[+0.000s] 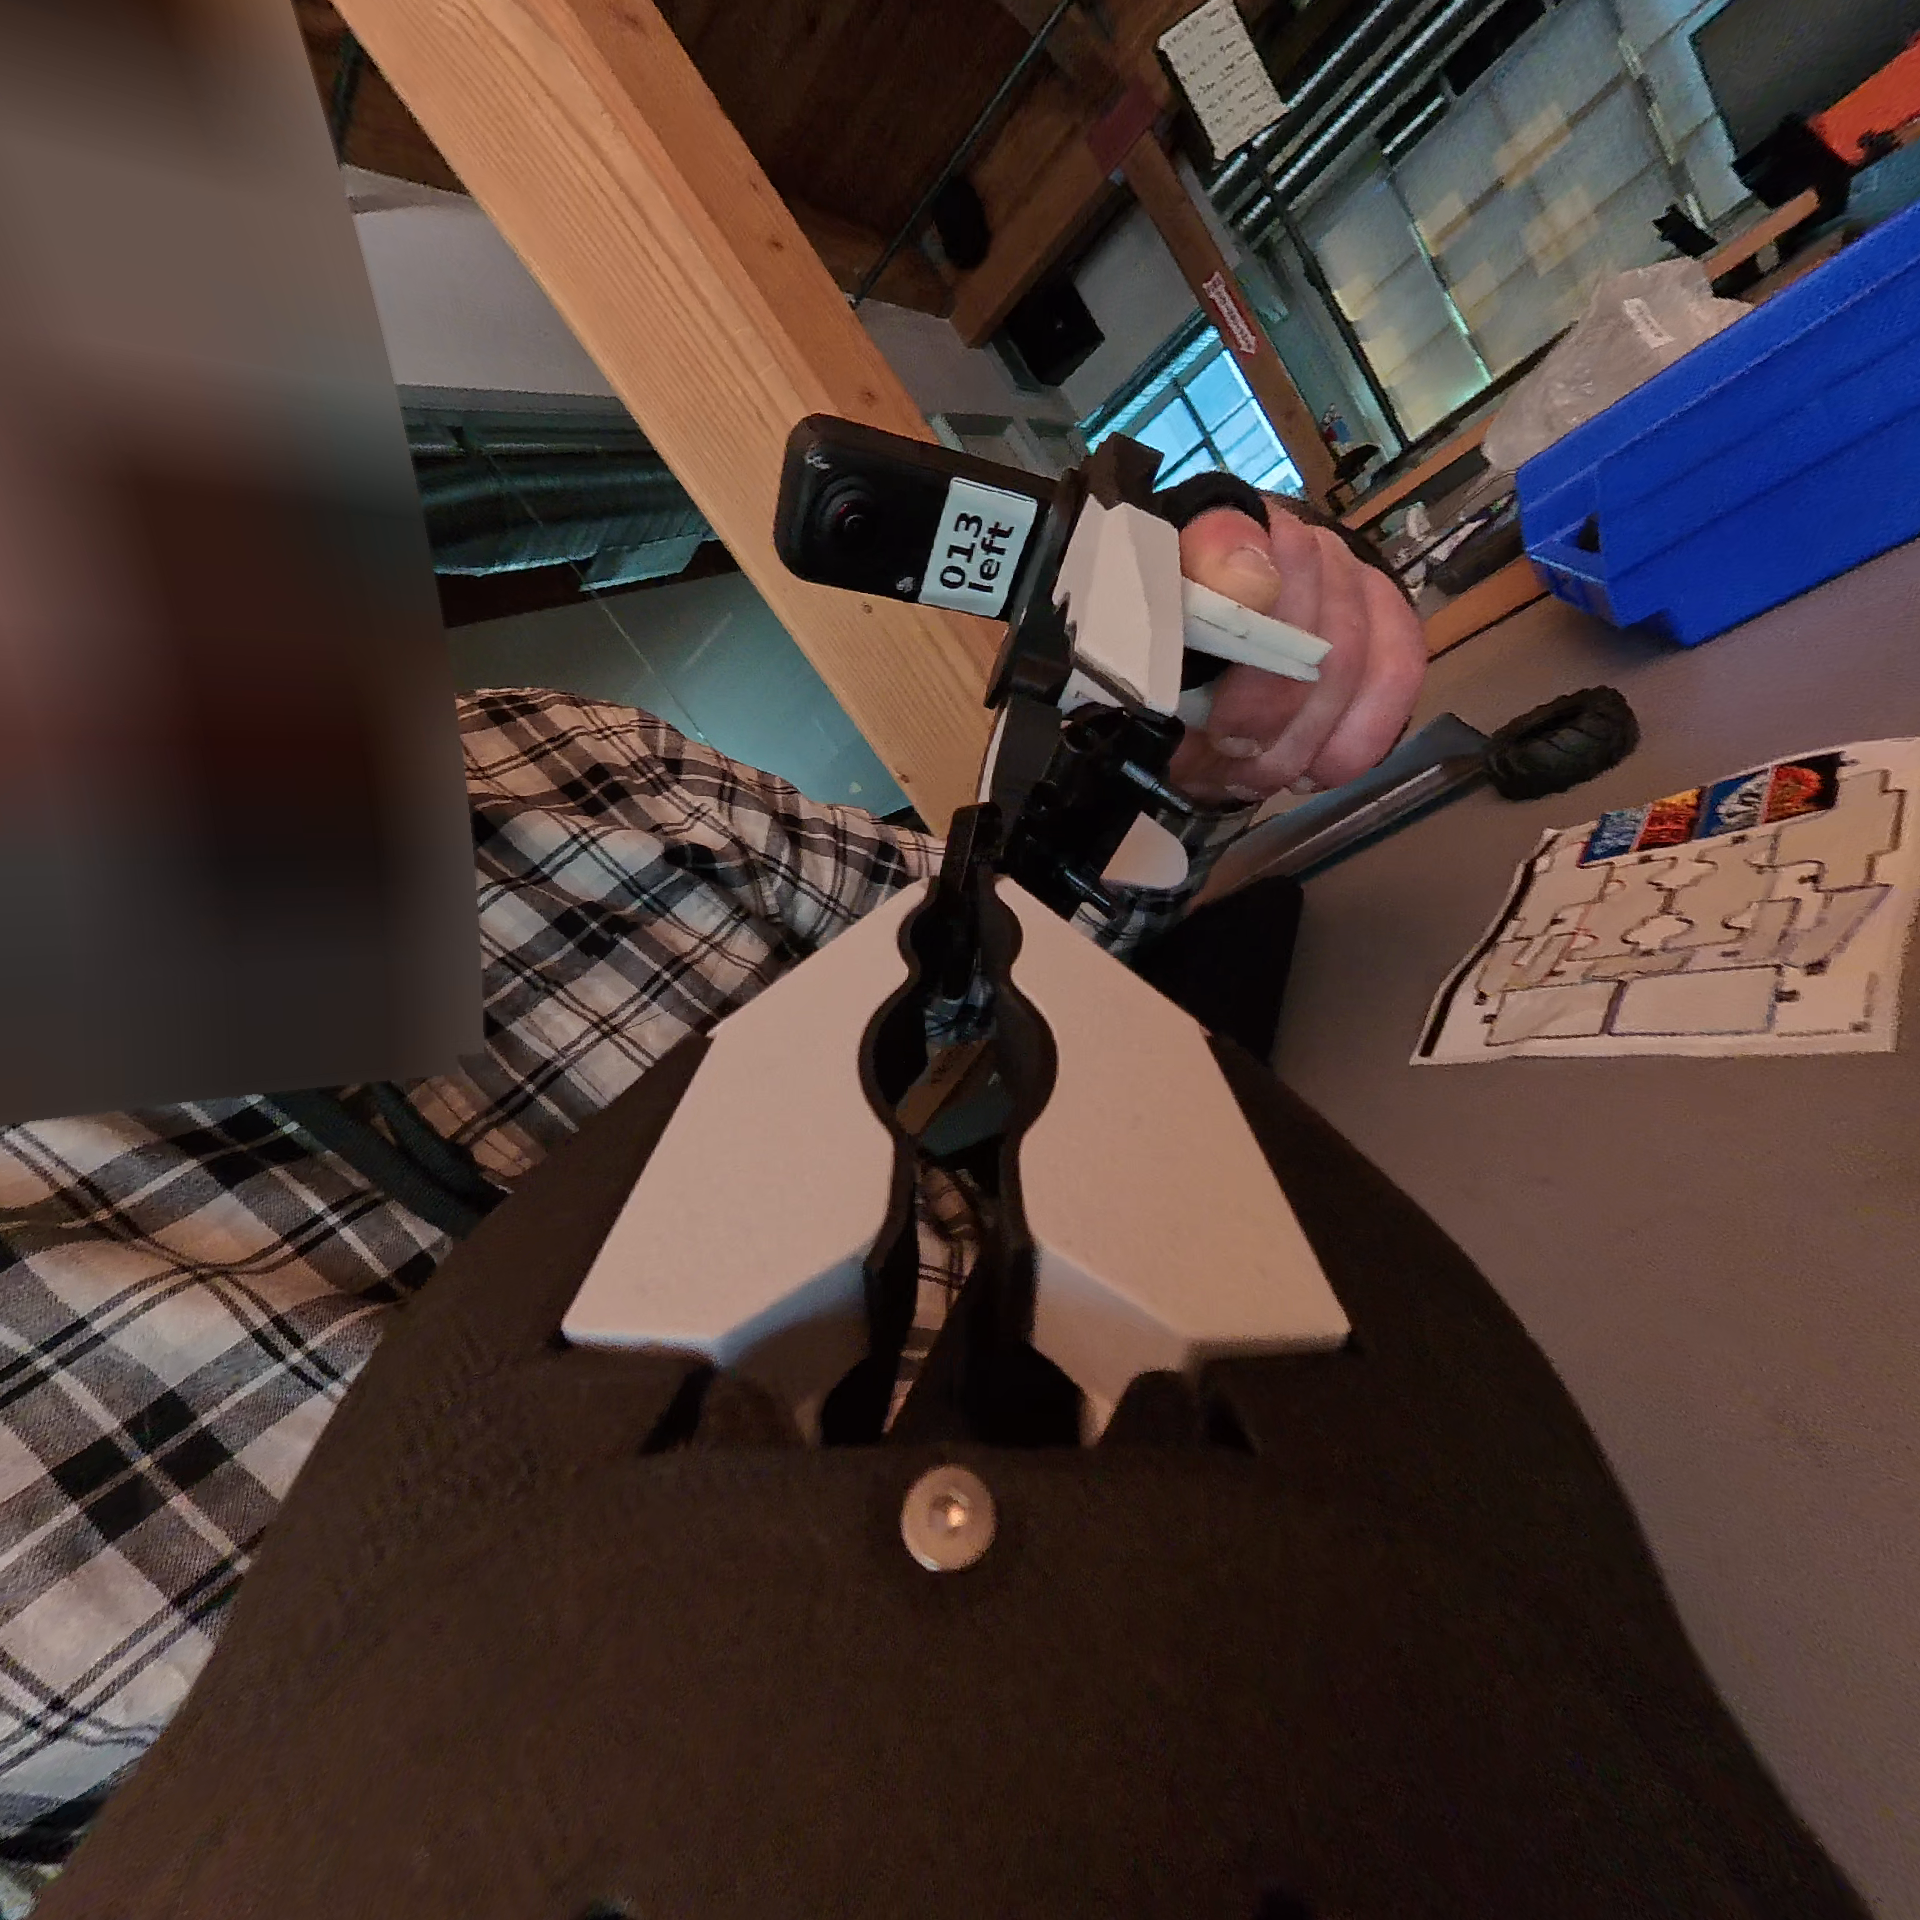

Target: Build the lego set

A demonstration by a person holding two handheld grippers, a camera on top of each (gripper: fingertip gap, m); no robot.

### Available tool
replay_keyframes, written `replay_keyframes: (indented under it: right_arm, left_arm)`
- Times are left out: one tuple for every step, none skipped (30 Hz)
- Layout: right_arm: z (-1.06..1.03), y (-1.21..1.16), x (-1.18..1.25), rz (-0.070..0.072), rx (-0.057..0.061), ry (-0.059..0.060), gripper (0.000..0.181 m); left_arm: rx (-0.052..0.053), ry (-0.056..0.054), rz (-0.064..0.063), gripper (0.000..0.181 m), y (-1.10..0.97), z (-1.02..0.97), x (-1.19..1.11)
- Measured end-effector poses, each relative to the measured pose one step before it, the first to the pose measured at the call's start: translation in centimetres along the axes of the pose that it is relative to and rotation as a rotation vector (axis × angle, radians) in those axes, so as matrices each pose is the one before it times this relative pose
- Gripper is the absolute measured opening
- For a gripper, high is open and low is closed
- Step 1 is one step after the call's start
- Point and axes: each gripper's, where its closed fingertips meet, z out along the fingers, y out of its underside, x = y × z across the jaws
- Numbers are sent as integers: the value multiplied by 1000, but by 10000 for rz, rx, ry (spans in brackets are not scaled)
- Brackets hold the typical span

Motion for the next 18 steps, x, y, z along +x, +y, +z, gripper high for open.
replay_keyframes:
  right_arm:
    - [-115, -1, 233, 12, -13, 129, 4]
    - [-84, 35, 177, -13, -40, 120, 4]
    - [-86, 146, 306, -22, -104, 201, 5]
    - [-139, 158, 402, -21, -107, 254, 6]
    - [-147, 112, 334, -83, -82, 255, 6]
    - [-104, 166, 312, -105, -129, 259, 6]
    - [-107, 187, 414, -48, -133, 277, 6]
    - [-112, 171, 467, -32, -98, 274, 9]
    - [-31, 320, 460, -54, -192, 300, 12]
    - [20, 384, 496, -81, -262, 349, 15]
    - [-33, 185, 383, -50, -126, 267, 15]
    - [-53, 16, 291, -21, -14, 183, 14]
    - [-50, 30, 335, -88, -49, 244, 12]
    - [-83, 107, 467, -111, -111, 320, 12]
    - [-65, 148, 405, -37, -109, 231, 11]
    - [-11, 164, 213, 7, -100, 109, 11]
    - [29, 201, 273, -1, -114, 173, 10]
    - [8, 252, 429, -56, -165, 295, 10]
  left_arm:
    - [-32, -39, -96, 58, 266, 117, -122]
    - [28, -13, -150, 58, 158, 108, -81]
    - [-57, 5, -145, 58, 286, 159, -31]
    - [-125, -30, -78, 58, 410, 219, -44]
    - [-83, -43, -100, 58, 374, 221, -52]
    - [-8, 52, -223, 58, 290, 181, 30]
    - [-83, 10, -179, 58, 423, 208, -27]
    - [-120, -59, -61, 58, 471, 183, -116]
    - [-58, -33, -116, 58, 334, 119, -117]
    - [-70, -27, -200, 58, 346, 98, -186]
    - [-49, -21, -166, 58, 358, 96, -165]
    - [31, -11, -201, 58, 185, 85, -149]
    - [-64, -36, -136, 58, 326, 104, -183]
    - [-152, -84, -51, 58, 464, 138, -228]
    - [-93, -28, -71, 58, 340, 141, -109]
    - [-56, 21, -127, 58, 264, 151, -17]
    - [-97, 7, -97, 58, 339, 165, -41]
    - [-161, -42, -79, 58, 453, 174, -109]
